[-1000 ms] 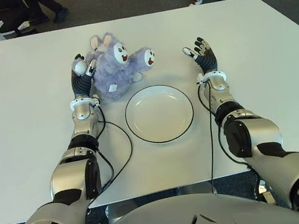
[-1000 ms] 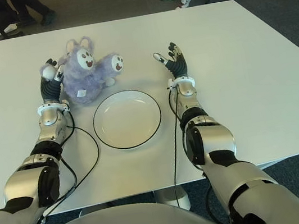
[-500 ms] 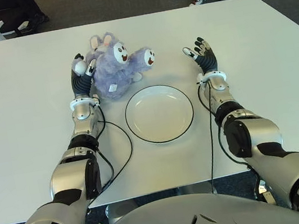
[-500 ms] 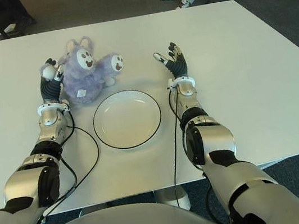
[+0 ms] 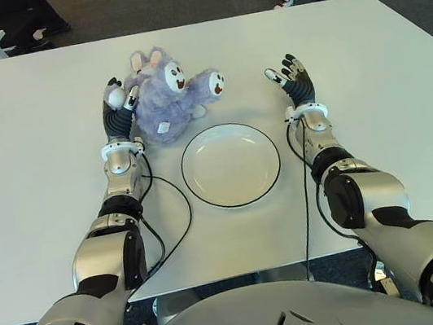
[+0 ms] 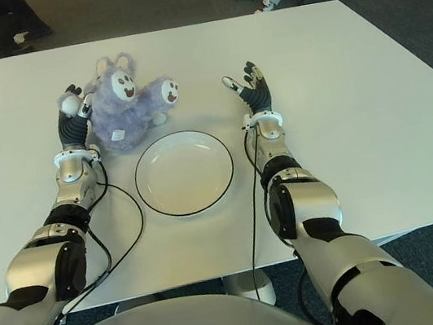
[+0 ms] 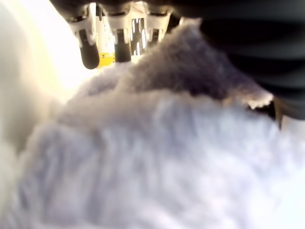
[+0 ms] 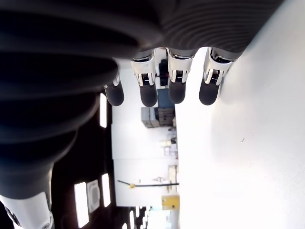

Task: Put the doll into the plate.

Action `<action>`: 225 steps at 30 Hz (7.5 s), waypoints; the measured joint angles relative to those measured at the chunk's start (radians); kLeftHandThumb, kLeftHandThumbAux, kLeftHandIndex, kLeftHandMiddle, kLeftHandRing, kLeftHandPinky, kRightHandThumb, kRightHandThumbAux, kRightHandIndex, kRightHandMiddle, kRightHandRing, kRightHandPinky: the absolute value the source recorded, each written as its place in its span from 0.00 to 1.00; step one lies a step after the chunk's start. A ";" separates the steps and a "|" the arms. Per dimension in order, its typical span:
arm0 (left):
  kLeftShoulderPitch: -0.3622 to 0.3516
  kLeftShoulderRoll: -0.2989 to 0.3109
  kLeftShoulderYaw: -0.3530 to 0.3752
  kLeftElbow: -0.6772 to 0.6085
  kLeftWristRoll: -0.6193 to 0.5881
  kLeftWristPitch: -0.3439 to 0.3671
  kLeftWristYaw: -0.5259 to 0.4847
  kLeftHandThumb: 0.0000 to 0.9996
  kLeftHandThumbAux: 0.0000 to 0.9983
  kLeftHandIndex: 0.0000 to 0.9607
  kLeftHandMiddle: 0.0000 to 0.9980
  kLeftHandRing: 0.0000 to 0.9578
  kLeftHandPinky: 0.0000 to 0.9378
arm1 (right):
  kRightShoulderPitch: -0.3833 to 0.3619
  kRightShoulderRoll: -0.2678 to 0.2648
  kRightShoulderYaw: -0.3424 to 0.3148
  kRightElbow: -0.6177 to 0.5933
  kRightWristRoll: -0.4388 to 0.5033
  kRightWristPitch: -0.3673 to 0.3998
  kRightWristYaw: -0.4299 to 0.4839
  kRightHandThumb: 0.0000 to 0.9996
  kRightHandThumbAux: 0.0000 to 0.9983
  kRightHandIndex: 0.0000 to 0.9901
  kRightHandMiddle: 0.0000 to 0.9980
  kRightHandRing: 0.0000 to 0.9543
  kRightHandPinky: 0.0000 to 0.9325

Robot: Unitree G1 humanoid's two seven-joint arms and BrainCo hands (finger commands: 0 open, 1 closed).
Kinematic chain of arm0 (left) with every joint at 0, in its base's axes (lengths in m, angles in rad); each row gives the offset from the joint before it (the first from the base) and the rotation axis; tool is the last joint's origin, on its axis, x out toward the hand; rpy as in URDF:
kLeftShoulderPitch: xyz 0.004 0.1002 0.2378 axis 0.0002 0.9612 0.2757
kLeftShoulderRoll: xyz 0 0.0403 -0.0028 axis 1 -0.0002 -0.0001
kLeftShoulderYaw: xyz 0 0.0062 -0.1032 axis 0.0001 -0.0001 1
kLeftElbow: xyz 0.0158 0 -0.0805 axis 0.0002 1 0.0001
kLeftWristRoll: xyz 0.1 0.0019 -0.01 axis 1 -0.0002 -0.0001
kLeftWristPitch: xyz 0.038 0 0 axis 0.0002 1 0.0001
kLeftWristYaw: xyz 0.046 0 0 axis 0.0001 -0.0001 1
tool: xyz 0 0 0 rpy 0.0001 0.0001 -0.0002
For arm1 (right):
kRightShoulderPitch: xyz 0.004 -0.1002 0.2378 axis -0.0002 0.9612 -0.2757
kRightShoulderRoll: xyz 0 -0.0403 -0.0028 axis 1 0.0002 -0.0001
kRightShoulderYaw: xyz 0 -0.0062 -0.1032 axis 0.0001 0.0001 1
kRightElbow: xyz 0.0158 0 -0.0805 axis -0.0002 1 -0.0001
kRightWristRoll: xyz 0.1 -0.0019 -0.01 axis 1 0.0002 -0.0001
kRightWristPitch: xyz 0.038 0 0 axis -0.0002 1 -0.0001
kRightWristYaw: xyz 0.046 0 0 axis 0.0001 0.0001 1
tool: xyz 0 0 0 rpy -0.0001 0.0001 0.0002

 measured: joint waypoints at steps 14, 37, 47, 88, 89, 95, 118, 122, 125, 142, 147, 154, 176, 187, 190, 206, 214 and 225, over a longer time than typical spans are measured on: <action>0.008 -0.002 -0.003 -0.017 0.000 0.000 0.000 0.00 0.48 0.00 0.10 0.11 0.12 | 0.000 -0.001 0.001 -0.001 0.000 0.000 0.000 0.05 0.68 0.01 0.03 0.02 0.01; 0.022 -0.004 -0.007 -0.047 0.000 0.001 0.001 0.00 0.49 0.00 0.08 0.10 0.10 | 0.000 0.000 0.005 -0.001 -0.001 0.000 -0.003 0.05 0.68 0.01 0.03 0.02 0.01; 0.026 -0.005 -0.008 -0.055 0.000 0.004 0.002 0.00 0.49 0.00 0.09 0.10 0.12 | 0.000 -0.001 0.005 -0.001 -0.001 0.000 -0.003 0.05 0.69 0.01 0.03 0.02 0.01; 0.027 -0.006 -0.010 -0.060 0.002 0.023 0.023 0.00 0.49 0.00 0.09 0.10 0.10 | -0.003 -0.002 0.001 -0.001 0.001 0.001 0.002 0.06 0.70 0.01 0.04 0.03 0.03; 0.027 -0.006 -0.010 -0.060 0.002 0.023 0.023 0.00 0.49 0.00 0.09 0.10 0.10 | -0.003 -0.002 0.000 -0.001 0.001 0.001 0.002 0.06 0.70 0.01 0.04 0.03 0.03; 0.027 -0.006 -0.010 -0.060 0.002 0.023 0.023 0.00 0.49 0.00 0.09 0.10 0.09 | -0.004 -0.002 0.000 -0.001 0.001 0.002 0.003 0.06 0.70 0.01 0.04 0.03 0.03; 0.035 -0.008 -0.012 -0.082 0.003 0.027 0.023 0.00 0.47 0.00 0.10 0.09 0.06 | -0.006 -0.002 -0.005 -0.001 0.002 0.002 0.001 0.07 0.70 0.01 0.04 0.04 0.04; 0.035 -0.007 -0.012 -0.082 0.003 0.027 0.023 0.00 0.47 0.00 0.09 0.09 0.06 | -0.006 -0.001 -0.006 -0.001 0.002 0.002 0.000 0.06 0.70 0.01 0.04 0.03 0.03; 0.035 -0.007 -0.012 -0.082 0.003 0.027 0.023 0.00 0.47 0.00 0.09 0.08 0.06 | -0.006 0.000 -0.006 -0.001 0.002 0.002 0.000 0.06 0.70 0.01 0.04 0.03 0.03; 0.036 -0.004 -0.012 -0.083 0.007 0.028 0.023 0.00 0.47 0.00 0.08 0.08 0.07 | -0.007 0.002 -0.001 -0.001 0.001 0.002 -0.004 0.05 0.69 0.01 0.03 0.02 0.02; 0.036 -0.004 -0.012 -0.083 0.007 0.028 0.023 0.00 0.47 0.00 0.09 0.09 0.07 | -0.007 0.002 0.000 -0.001 0.001 0.002 -0.004 0.05 0.70 0.01 0.03 0.02 0.02; 0.036 -0.004 -0.012 -0.084 0.007 0.027 0.023 0.00 0.47 0.00 0.10 0.10 0.08 | -0.007 0.003 0.000 -0.001 0.001 0.002 -0.003 0.05 0.70 0.01 0.03 0.03 0.03; 0.034 0.000 -0.010 -0.078 0.007 0.027 0.022 0.00 0.49 0.00 0.10 0.10 0.10 | -0.010 0.005 0.002 -0.001 -0.001 0.002 -0.005 0.06 0.69 0.01 0.03 0.02 0.01; 0.031 0.001 -0.010 -0.072 0.007 0.027 0.022 0.00 0.48 0.00 0.09 0.09 0.08 | -0.010 0.005 0.005 0.000 -0.001 0.002 -0.009 0.06 0.68 0.01 0.03 0.02 0.01; 0.031 0.001 -0.010 -0.072 0.007 0.027 0.022 0.00 0.48 0.00 0.08 0.09 0.09 | -0.011 0.005 0.005 0.000 -0.001 0.003 -0.010 0.06 0.68 0.01 0.03 0.02 0.01; 0.029 0.000 -0.009 -0.067 0.007 0.027 0.022 0.00 0.48 0.00 0.09 0.10 0.09 | -0.011 0.002 0.006 0.000 -0.001 0.004 -0.010 0.06 0.67 0.01 0.03 0.02 0.01; 0.028 0.000 -0.010 -0.066 0.007 0.027 0.022 0.00 0.48 0.00 0.09 0.10 0.11 | -0.010 0.001 0.008 0.000 -0.001 0.004 -0.010 0.05 0.67 0.01 0.03 0.02 0.01; 0.029 0.000 -0.010 -0.065 0.007 0.019 0.022 0.00 0.49 0.00 0.12 0.13 0.12 | -0.010 -0.001 0.010 0.000 -0.001 0.004 -0.011 0.05 0.67 0.01 0.03 0.02 0.02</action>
